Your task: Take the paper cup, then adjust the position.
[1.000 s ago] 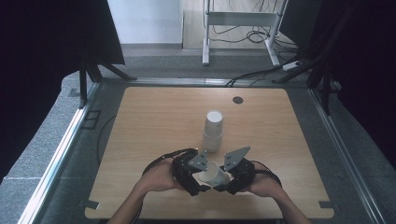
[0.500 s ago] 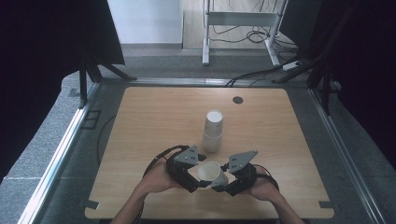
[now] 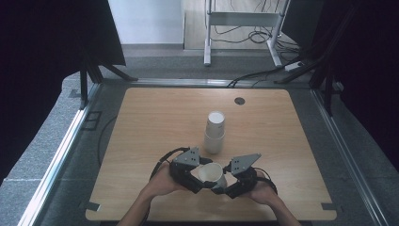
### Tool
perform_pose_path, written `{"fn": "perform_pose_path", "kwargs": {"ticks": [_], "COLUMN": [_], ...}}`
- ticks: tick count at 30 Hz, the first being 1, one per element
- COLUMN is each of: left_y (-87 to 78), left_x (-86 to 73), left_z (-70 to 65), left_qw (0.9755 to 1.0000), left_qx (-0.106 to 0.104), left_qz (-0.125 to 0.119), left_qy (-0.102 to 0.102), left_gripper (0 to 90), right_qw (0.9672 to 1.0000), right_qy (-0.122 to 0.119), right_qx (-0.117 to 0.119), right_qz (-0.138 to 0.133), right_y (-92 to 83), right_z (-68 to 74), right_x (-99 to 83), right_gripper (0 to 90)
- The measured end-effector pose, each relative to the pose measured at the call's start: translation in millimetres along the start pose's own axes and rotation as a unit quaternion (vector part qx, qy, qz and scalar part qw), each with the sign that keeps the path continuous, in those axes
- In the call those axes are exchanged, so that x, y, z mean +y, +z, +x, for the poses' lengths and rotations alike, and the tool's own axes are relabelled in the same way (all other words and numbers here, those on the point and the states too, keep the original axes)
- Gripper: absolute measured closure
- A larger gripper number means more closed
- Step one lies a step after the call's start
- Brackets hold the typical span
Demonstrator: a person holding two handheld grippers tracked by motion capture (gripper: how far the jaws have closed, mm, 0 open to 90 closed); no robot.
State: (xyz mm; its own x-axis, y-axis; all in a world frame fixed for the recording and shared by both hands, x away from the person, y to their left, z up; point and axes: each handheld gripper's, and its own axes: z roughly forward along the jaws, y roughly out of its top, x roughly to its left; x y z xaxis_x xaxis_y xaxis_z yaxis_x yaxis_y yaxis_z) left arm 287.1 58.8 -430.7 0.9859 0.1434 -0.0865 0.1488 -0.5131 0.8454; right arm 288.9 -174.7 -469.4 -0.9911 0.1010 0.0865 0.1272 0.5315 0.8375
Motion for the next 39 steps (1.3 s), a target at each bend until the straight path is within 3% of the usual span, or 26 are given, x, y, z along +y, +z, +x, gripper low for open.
{"fn": "perform_pose_path", "kwargs": {"ticks": [12,15,17,22,31,39], "left_y": [1.2,-0.1,-1.6,-6.1,-15.9,-22.1], "left_x": [5.9,10.7,14.9,21.8,24.2,19.3], "left_z": [-4.0,-5.2,-5.7,-6.3,-2.3,2.6], "left_qw": [0.9993,0.9988,0.9978,0.9955,0.9905,0.9857], "left_qx": [0.013,0.023,0.033,0.057,0.101,0.133], "left_qz": [0.02,0.029,0.039,0.056,0.082,0.098], "left_qy": [0.029,0.033,0.042,0.051,0.045,0.034], "left_gripper": [29.8,29.8,29.8,29.8,29.4,29.2], "right_qw": [1.0,1.0,0.9998,0.9989,0.9957,0.9931], "right_qy": [-0.003,0.0,0.004,0.007,0.007,0.018], "right_qx": [-0.002,-0.009,-0.021,-0.045,-0.086,-0.106], "right_qz": [0.005,0.002,0.002,0.008,0.032,0.045], "right_y": [0.7,0.5,-0.2,-3.3,-11.2,-16.5], "right_z": [-0.1,-0.2,-1.0,-2.3,-2.3,-4.0], "right_x": [-1.4,-0.4,0.8,2.1,3.6,0.0], "right_gripper": [35.2,28.5,21.7,14.2,12.9,12.6]}}
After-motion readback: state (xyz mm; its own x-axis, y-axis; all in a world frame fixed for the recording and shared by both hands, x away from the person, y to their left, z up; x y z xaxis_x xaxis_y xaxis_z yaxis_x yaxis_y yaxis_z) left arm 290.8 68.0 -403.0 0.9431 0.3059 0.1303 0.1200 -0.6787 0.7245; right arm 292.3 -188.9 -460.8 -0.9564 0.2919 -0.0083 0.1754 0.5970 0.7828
